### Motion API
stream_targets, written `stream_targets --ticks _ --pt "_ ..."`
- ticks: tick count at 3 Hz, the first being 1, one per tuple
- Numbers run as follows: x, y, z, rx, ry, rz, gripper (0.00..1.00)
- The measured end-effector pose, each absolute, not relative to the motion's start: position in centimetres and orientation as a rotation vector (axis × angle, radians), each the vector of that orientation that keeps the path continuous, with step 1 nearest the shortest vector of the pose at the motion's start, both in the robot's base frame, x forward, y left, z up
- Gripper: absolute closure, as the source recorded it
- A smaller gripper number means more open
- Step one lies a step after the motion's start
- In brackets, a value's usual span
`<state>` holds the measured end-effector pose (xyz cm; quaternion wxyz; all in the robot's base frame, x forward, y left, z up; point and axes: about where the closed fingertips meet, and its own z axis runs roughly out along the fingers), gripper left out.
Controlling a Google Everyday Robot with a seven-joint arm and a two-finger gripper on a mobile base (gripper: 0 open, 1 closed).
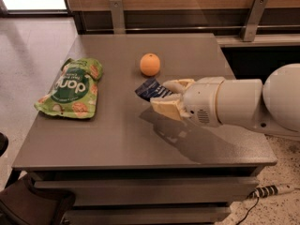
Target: Move rxbar blueberry near green rice chip bag
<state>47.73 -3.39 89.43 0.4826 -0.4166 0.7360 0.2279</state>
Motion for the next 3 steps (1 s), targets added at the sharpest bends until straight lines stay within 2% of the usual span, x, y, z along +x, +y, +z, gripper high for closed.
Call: stream_targets --ticks 2,3 --pt "46.9 5.4 86.6 -1.209 1.771 0.606 1.0" --pt "47.6 7.5 85.6 -1.259 1.775 0.616 1.0"
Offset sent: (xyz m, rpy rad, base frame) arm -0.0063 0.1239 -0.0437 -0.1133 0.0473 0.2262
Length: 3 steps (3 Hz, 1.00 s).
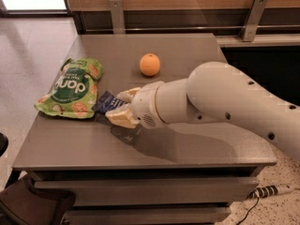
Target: Move rxbar blueberry near green rice chip bag
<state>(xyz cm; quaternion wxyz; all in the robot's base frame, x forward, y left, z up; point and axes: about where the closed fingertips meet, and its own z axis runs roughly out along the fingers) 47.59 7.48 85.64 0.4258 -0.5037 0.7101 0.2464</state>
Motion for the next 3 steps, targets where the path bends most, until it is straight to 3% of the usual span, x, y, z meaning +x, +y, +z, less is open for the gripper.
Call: stream_targets --ticks 1,3 --pt "47.49 8.12 85.61 -1.274 1.77 0.619 0.86" --pt "47.28 8.38 85.78 -1.282 1.766 0.615 0.4"
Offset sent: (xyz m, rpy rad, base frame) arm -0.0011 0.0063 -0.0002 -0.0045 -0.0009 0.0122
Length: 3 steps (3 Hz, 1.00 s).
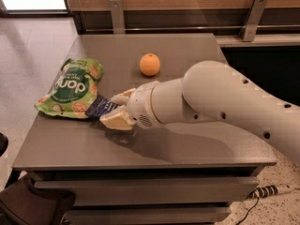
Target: Move rxbar blueberry near green rice chip bag
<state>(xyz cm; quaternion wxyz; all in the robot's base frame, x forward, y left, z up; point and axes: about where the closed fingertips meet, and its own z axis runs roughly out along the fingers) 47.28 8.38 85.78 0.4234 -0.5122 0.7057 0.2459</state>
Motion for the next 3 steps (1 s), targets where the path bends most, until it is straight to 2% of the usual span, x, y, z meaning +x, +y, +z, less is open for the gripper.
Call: stream_targets --ticks 1,2,3 --pt "47.17 8.55 85.86 -1.287 1.764 0.614 0.17" --pt "47.06 8.73 85.94 -1.291 1.761 0.612 0.0" --pt "47.05 8.75 85.94 -1.292 1.761 0.612 0.0"
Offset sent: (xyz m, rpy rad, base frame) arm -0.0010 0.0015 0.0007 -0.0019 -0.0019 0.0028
